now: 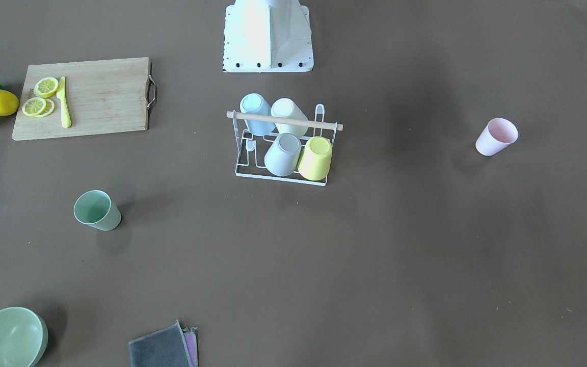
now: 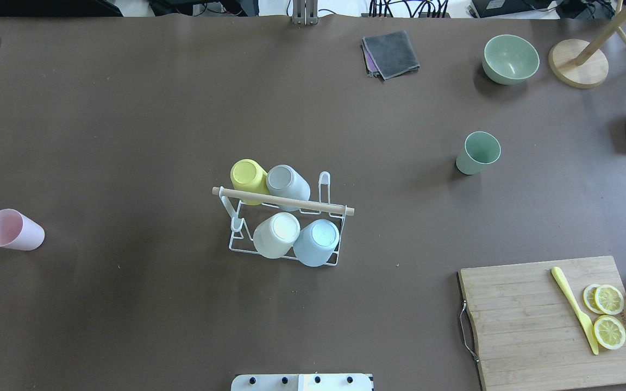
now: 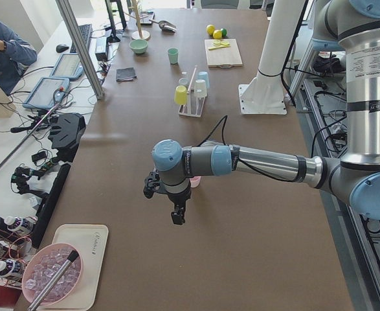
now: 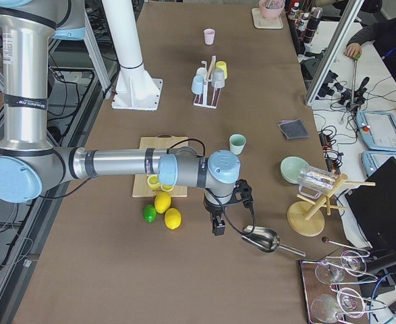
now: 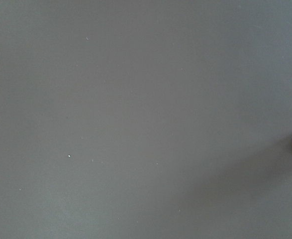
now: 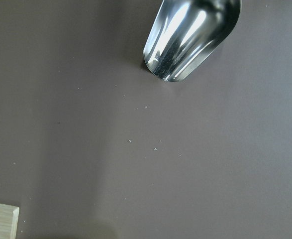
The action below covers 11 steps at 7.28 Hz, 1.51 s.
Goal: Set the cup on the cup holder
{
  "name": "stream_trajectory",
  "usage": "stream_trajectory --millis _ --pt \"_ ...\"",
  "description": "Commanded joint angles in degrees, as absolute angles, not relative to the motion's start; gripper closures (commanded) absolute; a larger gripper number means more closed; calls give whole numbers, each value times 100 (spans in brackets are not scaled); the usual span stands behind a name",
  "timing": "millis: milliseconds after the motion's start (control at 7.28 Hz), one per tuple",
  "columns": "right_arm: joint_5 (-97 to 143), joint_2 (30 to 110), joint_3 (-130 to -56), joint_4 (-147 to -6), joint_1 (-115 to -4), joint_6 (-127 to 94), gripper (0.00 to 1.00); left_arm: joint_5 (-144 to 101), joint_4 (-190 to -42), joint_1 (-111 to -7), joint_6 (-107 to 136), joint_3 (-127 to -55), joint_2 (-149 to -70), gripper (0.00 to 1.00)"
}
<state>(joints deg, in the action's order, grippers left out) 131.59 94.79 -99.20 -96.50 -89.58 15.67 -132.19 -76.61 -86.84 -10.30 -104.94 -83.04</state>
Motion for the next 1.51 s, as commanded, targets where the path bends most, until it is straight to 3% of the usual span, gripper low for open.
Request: stream_trajectory --millis 0,549,824,1374 --pt "13157 9466 -9940 -9650 -8947 1564 0 -13219 -7655 -8684 -1037 -10494 -8306 1" --pt "13131 9379 -10737 -9650 -8204 314 0 -13219 -7664 -8684 -1028 -10477 -8297 1" --pt "13166 8862 -10915 -9659 -7623 -690 0 -13219 -7664 -8692 -1028 -10459 -8288 1" --pt "13184 7712 -10549 -9973 -6829 -1301 0 -12938 -7699 -8649 -1028 -10503 -8481 1"
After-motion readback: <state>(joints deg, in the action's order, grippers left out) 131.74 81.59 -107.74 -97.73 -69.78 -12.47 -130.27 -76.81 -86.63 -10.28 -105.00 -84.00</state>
